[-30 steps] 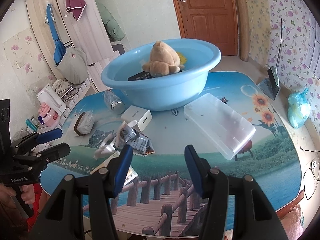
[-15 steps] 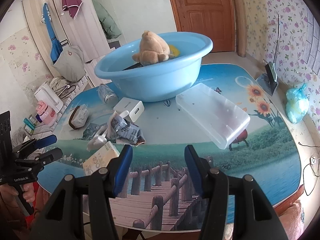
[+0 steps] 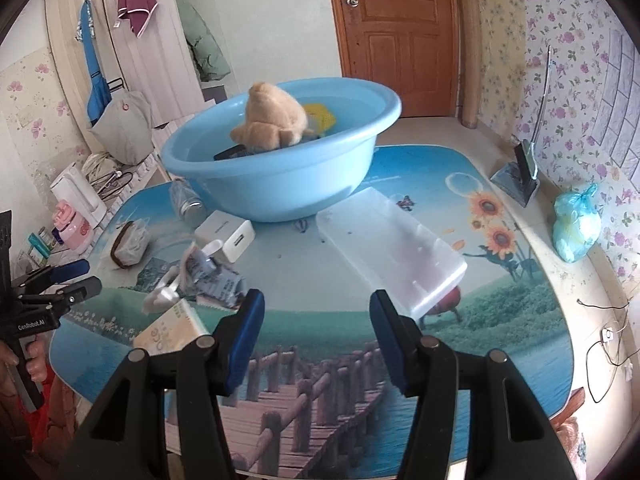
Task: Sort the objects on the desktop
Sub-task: 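Grasp the white swab box with left tool while right tool grasps the clear plastic box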
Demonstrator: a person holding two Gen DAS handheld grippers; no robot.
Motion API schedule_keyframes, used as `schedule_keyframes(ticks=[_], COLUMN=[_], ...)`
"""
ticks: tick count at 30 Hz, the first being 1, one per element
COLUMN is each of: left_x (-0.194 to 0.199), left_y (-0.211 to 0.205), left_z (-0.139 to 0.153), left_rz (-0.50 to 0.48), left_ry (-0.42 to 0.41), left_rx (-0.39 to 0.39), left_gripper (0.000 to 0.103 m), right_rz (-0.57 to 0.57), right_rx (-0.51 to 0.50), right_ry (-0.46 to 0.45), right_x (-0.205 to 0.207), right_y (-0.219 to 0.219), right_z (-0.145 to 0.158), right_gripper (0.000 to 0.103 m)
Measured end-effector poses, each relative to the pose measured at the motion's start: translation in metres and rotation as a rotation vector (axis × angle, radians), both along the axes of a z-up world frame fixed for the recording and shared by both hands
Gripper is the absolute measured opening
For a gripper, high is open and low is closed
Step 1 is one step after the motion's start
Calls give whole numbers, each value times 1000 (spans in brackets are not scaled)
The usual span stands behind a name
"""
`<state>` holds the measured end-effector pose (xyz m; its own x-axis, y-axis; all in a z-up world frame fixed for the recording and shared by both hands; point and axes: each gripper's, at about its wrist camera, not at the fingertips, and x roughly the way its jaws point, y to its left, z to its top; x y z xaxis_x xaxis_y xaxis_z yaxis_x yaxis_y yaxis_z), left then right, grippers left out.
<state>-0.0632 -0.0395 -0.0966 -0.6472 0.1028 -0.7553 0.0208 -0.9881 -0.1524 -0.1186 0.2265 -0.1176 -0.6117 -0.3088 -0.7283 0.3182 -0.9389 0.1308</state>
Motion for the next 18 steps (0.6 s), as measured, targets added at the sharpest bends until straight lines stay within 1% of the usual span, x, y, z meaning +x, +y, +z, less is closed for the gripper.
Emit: schedule_keyframes(ticks=[1, 3, 6, 8, 9, 10, 12, 15, 18], left_x=[-4, -11, -21, -26, -30, -32, -36, -41, -49], left_y=[-1, -1, 0, -1, 0, 0, 2, 1, -1], left_z=[-1, -2, -5, -8, -9, -10, -10, -12, -16], left_rz=[16, 42, 59, 66, 75, 84, 96, 107, 124], left_ry=[-5, -20, -44, -60, -69, -75, -74, -73, -83], left_rx=[3, -2, 6, 26, 32, 32, 28, 33, 48], left_gripper=[77, 77, 77, 78, 79, 80, 82, 85, 85], right_rz=[-16, -34, -38, -22, -5, 7, 32, 23, 14], right_rx=[4, 10, 66, 93, 99, 104, 92, 101, 104], right_ry=[8, 17, 35, 56, 56, 55, 37, 12, -1], right_x=[-3, -9, -19, -25, -30, -35, -46, -61, -73], right_y=[4, 13, 18, 19, 19, 20, 21, 25, 29], right_z=[0, -1, -5, -6, -8, -10, -16, -22, -25], right_gripper=[78, 88, 90, 96, 101, 103, 103, 103, 103])
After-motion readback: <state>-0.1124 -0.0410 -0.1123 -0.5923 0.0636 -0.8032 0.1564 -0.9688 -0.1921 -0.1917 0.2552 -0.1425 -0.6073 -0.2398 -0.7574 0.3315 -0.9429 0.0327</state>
